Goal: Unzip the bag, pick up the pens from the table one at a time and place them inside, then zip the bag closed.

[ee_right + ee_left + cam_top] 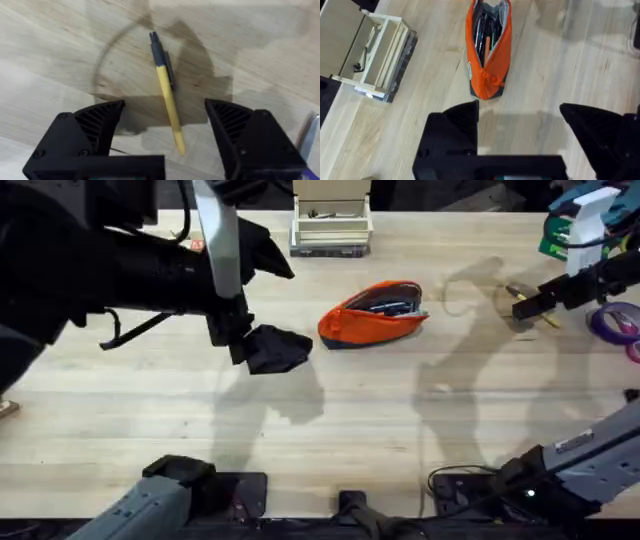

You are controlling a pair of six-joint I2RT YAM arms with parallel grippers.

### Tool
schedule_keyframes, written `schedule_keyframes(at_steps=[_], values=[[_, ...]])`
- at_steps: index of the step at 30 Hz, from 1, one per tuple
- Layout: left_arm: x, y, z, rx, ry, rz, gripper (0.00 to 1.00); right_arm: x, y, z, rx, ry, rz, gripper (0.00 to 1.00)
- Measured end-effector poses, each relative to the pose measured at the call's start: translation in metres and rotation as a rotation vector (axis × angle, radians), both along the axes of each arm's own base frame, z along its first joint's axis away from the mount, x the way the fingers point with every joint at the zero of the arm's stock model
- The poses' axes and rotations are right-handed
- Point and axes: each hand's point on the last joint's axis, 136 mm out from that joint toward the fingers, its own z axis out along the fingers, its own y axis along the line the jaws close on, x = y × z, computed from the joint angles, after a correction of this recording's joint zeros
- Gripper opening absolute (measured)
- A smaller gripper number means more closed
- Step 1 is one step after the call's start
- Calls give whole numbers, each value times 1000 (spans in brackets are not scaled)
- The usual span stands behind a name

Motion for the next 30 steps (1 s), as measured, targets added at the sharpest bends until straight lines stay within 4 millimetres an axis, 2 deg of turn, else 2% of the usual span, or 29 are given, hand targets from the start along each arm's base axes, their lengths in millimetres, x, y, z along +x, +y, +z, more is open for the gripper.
schedule_keyframes(at_steps=[1, 3, 6, 8, 19, 26, 30], values=[[0, 0, 0, 0, 0, 0, 993, 0, 0, 0, 3, 1, -2, 974], [0, 0, 0, 0, 0, 0, 993, 1, 2, 0, 12, -4, -1, 864], [0, 0, 0, 0, 0, 0, 993, 4, 3, 0, 15, -14, 1, 592], [0, 0, 0, 0, 0, 0, 993, 5, 4, 0, 16, -16, 1, 474], [0, 0, 0, 0, 0, 0, 993, 7, 4, 1, 23, -24, 2, 54], [0, 0, 0, 0, 0, 0, 993, 7, 6, 2, 32, -24, -1, 38], [0, 0, 0, 0, -1, 0, 993, 0, 13, 4, 53, -1, -7, 33]])
